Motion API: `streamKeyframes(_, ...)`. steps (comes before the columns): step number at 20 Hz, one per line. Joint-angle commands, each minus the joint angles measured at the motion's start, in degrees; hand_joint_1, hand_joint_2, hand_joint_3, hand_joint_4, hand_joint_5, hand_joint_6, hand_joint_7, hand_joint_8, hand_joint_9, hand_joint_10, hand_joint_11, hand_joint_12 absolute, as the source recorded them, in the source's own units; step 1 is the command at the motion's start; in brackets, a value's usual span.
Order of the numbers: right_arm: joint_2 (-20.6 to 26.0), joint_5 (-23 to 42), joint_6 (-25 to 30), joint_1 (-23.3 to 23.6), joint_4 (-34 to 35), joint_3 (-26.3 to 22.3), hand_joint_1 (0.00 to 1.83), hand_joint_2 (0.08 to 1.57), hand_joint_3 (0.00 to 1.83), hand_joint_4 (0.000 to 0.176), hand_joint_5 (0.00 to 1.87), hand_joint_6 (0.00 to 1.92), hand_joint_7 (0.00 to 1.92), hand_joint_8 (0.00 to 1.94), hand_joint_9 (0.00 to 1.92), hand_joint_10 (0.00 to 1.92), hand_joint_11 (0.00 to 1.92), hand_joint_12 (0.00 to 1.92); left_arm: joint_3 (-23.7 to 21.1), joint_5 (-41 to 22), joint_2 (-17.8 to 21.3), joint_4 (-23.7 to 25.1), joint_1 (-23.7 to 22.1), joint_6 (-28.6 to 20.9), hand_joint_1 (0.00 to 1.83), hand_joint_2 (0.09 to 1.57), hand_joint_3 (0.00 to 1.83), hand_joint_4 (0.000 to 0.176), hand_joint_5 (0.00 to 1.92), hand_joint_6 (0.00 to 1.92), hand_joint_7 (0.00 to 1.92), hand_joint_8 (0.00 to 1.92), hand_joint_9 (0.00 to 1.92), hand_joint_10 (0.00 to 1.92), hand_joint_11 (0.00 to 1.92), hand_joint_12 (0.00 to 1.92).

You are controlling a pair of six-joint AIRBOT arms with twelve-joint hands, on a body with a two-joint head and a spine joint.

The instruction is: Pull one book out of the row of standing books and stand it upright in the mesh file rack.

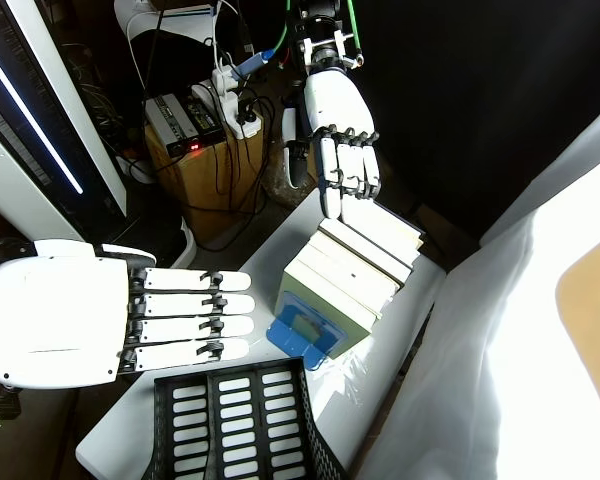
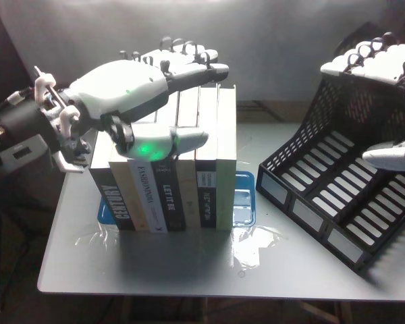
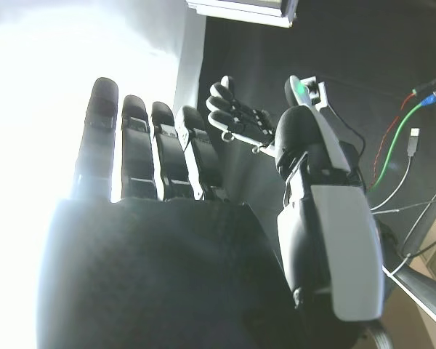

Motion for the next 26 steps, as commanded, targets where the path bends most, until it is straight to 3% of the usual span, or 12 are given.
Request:
streamKeyframes(1,0.1,5.9,0.0,0.7,1.6,0.3,0.54,1.18,0.01,0.000,0.00,0.00,0.00,0.00,0.00,0.00,0.00,0.00,0.2,-5.6,0.3,-0.7,-1.5,0.0,0.14,1.34,0.00,0.000,0.19,0.03,0.04,0.00,0.00,0.00,0.00,0.00)
streamKeyframes(3,-0.1,5.9,0.0,0.7,1.6,0.5,0.53,1.18,0.01,0.010,0.00,0.00,0.00,0.00,0.00,0.00,0.00,0.00,0.5,-4.6,0.1,0.1,-1.9,0.3,0.07,1.34,0.00,0.005,0.19,0.02,0.02,0.00,0.00,0.00,0.00,0.00)
streamKeyframes(4,-0.2,5.8,0.0,0.7,1.6,0.6,0.49,1.18,0.00,0.020,0.00,0.00,0.00,0.00,0.00,0.00,0.00,0.00,0.6,-4.1,0.1,0.1,-2.0,0.6,0.06,1.33,0.00,0.016,0.20,0.02,0.02,0.00,0.00,0.00,0.00,0.00)
streamKeyframes(7,-0.5,5.5,0.0,0.7,1.6,1.1,0.41,1.19,0.01,0.027,0.00,0.00,0.00,0.00,0.00,0.00,0.00,0.00,1.5,-1.3,0.1,0.2,-2.3,1.9,0.00,1.30,0.00,0.053,0.27,0.04,0.01,0.00,0.00,0.00,0.00,0.00)
streamKeyframes(9,-0.5,5.4,0.0,0.7,1.7,1.2,0.43,1.19,0.01,0.028,0.00,0.00,0.00,0.00,0.00,0.00,0.00,0.00,2.3,0.7,0.1,0.2,-2.3,2.3,0.00,1.28,0.00,0.035,0.40,0.02,0.03,0.00,0.00,0.00,0.00,0.00)
streamKeyframes(12,-0.8,5.3,0.0,0.3,2.2,1.5,0.43,1.20,0.01,0.013,0.00,0.00,0.00,0.00,0.00,0.00,0.00,0.00,3.6,3.9,-0.8,0.2,-2.6,3.3,0.00,1.26,0.00,0.024,0.54,0.02,0.06,0.00,0.00,0.00,0.00,0.00)
streamKeyframes(15,-1.2,5.3,0.0,0.0,2.5,1.8,0.40,1.21,0.01,0.000,0.00,0.00,0.00,0.00,0.00,0.00,0.00,0.00,5.8,6.5,-2.7,0.2,-2.9,3.6,0.00,1.25,0.00,0.035,0.55,0.02,0.06,0.00,0.00,0.00,0.00,0.00)
streamKeyframes(16,-1.3,5.3,0.0,0.0,2.5,1.9,0.39,1.21,0.01,0.000,0.00,0.00,0.00,0.00,0.00,0.00,0.00,0.00,6.5,7.6,-3.3,0.2,-2.9,3.8,0.00,1.24,0.00,0.043,0.55,0.02,0.06,0.00,0.00,0.00,0.00,0.00)
streamKeyframes(19,-1.6,5.2,0.0,0.0,2.5,2.1,0.41,1.21,0.00,0.000,0.00,0.00,0.00,0.00,0.00,0.00,0.00,0.00,8.2,10.4,-4.8,0.7,-2.9,4.1,0.00,1.23,0.00,0.041,0.56,0.02,0.07,0.00,0.00,0.00,0.00,0.00)
streamKeyframes(22,-1.8,5.0,0.0,0.0,2.5,2.2,0.44,1.21,0.00,0.003,0.00,0.00,0.00,0.00,0.00,0.00,0.00,0.00,9.8,12.8,-6.0,1.0,-2.9,4.3,0.00,1.22,0.00,0.057,0.55,0.01,0.03,0.00,0.00,0.00,0.00,0.00)
streamKeyframes(23,-1.8,5.0,0.0,0.0,2.5,2.2,0.44,1.20,0.00,0.000,0.00,0.00,0.00,0.00,0.00,0.00,0.00,0.00,10.2,13.4,-6.2,1.0,-2.9,4.5,0.00,1.23,0.00,0.045,0.57,0.02,0.04,0.01,0.00,0.00,0.00,0.00)
streamKeyframes(26,-2.0,4.8,0.1,-0.1,2.5,2.4,0.43,1.20,0.00,0.000,0.00,0.00,0.00,0.00,0.00,0.00,0.00,0.00,11.0,15.5,-6.8,1.1,-2.8,5.1,0.00,1.23,0.00,0.032,0.58,0.02,0.06,0.01,0.00,0.00,0.00,0.00)
